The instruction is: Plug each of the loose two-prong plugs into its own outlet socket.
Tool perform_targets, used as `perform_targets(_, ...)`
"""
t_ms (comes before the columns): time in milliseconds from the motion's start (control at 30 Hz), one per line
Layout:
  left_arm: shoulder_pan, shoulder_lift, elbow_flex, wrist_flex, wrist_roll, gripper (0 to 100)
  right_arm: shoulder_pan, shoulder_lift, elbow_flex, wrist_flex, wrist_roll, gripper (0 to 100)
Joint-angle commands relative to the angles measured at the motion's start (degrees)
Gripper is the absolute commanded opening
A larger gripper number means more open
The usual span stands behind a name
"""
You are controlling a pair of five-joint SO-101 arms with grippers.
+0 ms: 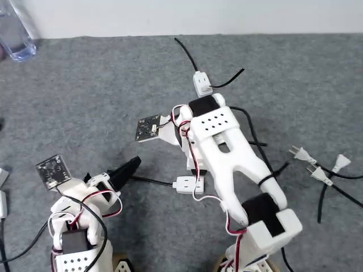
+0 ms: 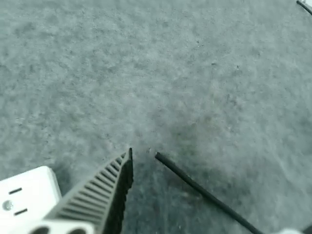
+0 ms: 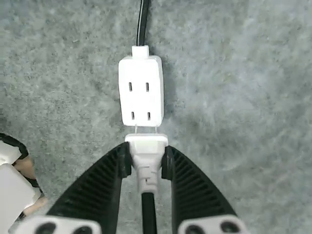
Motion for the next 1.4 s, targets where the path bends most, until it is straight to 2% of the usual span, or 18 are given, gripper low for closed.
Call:
perform_targets(0,0.6,-0.3,-0.5,0.1,-0.6,56,0.7,0.6,-0.5,-0.9,-0.8,0.8)
perform_targets(167,0.8,-0.3,-0.5,0.1,-0.6,56,0.3,-1.4,4.1,-1.5,-1.8,0.8)
perform_targets(433,0.8,-0.3,-0.5,0.2,-0.6,56,-0.1,-10.1,17.1,-11.3,-1.8,0.8)
perform_targets(867,0.8,-0.3,-0.5,0.3,-0.6,56,-0.3,-10.2,14.3,-9.5,-1.7,0.8)
perform_targets(1133,0.8,-0.3,-0.5,0.4,-0.6,56,-0.4,-10.2,19.6,-15.3,-1.8,0.8)
perform_targets(1367,0.8,-0.3,-0.5,0.4,-0.6,56,-0.4,-10.2,19.8,-15.3,-1.7,0.8)
